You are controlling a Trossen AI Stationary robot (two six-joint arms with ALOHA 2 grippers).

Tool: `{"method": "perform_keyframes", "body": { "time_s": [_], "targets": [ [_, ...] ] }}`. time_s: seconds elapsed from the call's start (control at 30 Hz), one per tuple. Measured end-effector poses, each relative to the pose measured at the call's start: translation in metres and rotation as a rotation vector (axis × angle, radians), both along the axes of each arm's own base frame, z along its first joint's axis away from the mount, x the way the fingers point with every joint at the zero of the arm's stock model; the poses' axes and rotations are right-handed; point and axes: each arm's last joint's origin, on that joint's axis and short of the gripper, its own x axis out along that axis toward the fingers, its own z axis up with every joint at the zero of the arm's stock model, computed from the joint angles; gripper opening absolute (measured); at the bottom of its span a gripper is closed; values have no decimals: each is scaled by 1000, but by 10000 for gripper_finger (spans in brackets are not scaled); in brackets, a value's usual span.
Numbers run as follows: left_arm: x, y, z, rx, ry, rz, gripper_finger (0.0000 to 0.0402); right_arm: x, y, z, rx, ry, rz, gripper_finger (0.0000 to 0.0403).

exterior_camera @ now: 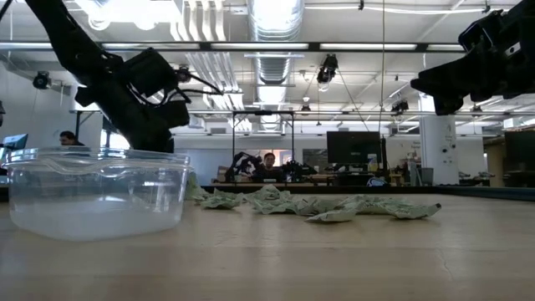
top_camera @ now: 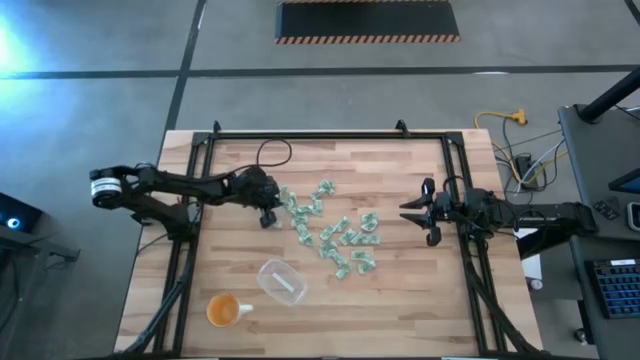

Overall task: Pick and place Stevia / Truvia into bins
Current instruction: Put the stevia packet into the transparent container

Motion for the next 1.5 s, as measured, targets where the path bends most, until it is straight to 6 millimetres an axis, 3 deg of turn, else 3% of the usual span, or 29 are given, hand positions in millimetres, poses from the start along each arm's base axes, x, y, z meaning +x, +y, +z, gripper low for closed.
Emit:
{"method": "perform_keyframes", "body": {
  "time_s": [0.3, 0.6, 0.9, 1.33, 1.5],
  "targets": [
    [-8, -22, 30, -6, -133, -128, 0, 0, 0, -1, 6, 14, 1, 105],
    [-18, -71, 51, -57, -246, -425, 0, 1, 0, -2, 14, 24, 0, 101],
    [-11, -121, 45, -83, -265, -671, 0, 1, 0, -3, 41, 33, -1, 101],
    [11, -129, 29, -89, -150, -669, 3, 2, 0, -6, 57, 59, -1, 93],
    [16, -130, 34, -67, -164, -651, 40, 2, 0, -6, 57, 65, -1, 98]
  ]
}}
